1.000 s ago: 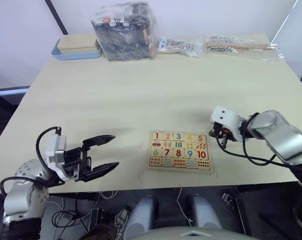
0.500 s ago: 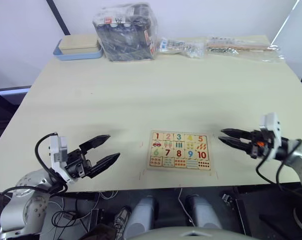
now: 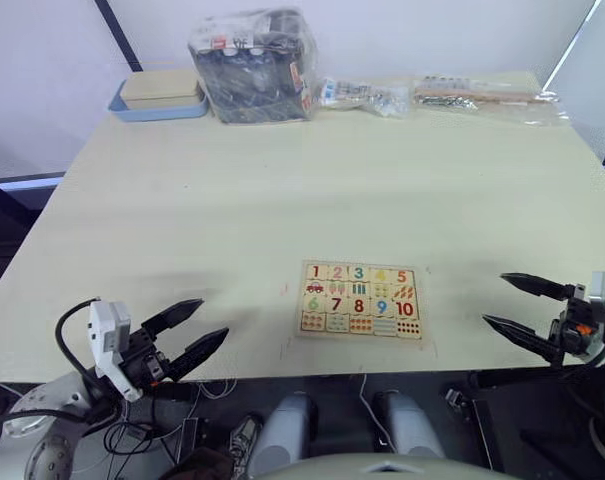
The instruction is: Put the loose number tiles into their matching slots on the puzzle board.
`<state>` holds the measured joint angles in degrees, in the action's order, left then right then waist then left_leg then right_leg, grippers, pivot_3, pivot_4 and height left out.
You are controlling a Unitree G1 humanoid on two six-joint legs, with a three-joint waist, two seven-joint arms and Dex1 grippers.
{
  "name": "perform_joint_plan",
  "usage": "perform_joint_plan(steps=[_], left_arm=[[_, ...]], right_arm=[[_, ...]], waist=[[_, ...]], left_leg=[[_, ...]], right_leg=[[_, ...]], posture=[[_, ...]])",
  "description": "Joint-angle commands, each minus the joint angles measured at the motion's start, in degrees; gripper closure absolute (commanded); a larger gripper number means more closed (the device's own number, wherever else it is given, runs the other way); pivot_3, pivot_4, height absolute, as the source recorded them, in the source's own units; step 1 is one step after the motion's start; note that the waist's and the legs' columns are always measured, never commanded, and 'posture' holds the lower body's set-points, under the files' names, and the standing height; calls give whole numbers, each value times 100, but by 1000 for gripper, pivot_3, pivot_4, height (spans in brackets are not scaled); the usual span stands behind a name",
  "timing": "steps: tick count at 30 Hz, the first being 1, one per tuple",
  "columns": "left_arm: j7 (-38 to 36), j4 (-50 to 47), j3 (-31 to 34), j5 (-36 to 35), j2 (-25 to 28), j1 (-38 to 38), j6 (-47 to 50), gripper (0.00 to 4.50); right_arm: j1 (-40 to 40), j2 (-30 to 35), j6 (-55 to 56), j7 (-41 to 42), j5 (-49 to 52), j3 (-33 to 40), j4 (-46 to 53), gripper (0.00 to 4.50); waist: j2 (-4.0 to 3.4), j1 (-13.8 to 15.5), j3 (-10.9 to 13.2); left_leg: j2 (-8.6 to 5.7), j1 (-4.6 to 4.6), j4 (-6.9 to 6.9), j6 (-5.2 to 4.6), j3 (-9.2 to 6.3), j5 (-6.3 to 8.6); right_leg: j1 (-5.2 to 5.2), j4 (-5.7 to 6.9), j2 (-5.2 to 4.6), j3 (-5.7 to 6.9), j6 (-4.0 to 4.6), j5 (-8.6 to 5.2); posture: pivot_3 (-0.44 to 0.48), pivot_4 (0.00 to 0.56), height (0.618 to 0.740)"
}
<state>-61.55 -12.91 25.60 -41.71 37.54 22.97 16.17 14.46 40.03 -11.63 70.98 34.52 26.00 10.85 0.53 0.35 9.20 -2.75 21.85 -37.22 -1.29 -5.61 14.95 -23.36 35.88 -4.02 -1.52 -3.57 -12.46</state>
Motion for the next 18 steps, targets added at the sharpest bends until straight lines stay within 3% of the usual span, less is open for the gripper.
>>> perform_joint_plan(steps=[1, 8, 11, 14, 18], left_arm=[[-440, 860, 242, 125, 191, -299, -326, 0], [-1411, 3105, 131, 593, 420, -1229, -1144, 0], [-1735, 3555, 85, 712, 367, -1405, -1451, 0], [-1847, 3273, 45, 701, 255, -1271, -1539, 0], [-1657, 1989, -115, 660, -118, -547, -1510, 0]], right_arm=[[104, 44, 204, 72, 108, 247, -44, 57], [203, 6, 292, -4, 132, 188, -38, 57], [177, -9, 288, -73, 122, 138, -8, 57], [158, -27, 311, -99, 97, 84, -21, 57], [133, -33, 320, -120, 88, 40, -44, 57]], waist=[[-1, 18, 0], [1, 28, -3], [5, 27, -5], [7, 27, -7], [6, 28, -7]], left_leg=[[0, 0, 0, 0, 1, 0], [0, -2, -1, 0, 4, 0], [0, -2, -1, 0, 5, 0], [0, -2, 0, 0, 4, 0], [3, -1, 1, 0, 8, 1]], right_leg=[[0, 0, 0, 0, 0, 0], [0, 1, 2, -1, -12, 7], [0, 1, 2, -2, -17, 11], [-1, 1, -2, -3, -21, 13], [-1, -1, -33, -13, -13, 9]], posture=[[0, 150, 740], [0, 150, 740], [0, 150, 740], [0, 150, 740], [0, 150, 740]])
